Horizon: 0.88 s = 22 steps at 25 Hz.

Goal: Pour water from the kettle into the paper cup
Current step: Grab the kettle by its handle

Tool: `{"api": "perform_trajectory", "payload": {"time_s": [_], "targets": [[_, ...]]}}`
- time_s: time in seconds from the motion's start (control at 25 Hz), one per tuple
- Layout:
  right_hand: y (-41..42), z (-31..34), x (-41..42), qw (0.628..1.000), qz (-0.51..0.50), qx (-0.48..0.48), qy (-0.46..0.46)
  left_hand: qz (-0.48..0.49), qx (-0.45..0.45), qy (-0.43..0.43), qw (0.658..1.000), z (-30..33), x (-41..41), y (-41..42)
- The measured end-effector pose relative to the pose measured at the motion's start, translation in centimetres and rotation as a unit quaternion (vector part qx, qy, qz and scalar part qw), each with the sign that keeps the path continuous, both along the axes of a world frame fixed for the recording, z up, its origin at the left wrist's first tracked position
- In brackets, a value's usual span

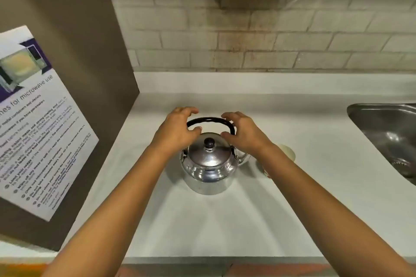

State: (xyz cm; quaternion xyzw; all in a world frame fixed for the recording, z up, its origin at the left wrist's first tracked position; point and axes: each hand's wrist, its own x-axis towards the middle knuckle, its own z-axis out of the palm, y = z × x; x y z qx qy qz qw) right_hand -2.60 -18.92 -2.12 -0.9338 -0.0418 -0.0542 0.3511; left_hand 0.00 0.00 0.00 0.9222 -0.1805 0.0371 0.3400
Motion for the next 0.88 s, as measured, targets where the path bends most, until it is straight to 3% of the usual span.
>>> {"api": "perform_trajectory", "payload": {"time_s": [0.28, 0.48, 0.88], "targets": [[-0.2, -2.1, 0.5, 0.995, -0.033, 0.096, -0.024, 0.013, -0.084, 0.048, 0.995, -2.4, 2.0, -0.8], [0.4, -2.8, 0.5, 0.987, -0.048, 0.151, -0.003, 0.004, -0.05, 0.103, 0.993, -3.5, 3.3, -1.4], [0.8, -3.5, -0.7, 0.979, -0.042, 0.195, -0.049, 0.044, -0.106, 0.099, 0.988, -4.4, 3.0, -2.0]]}}
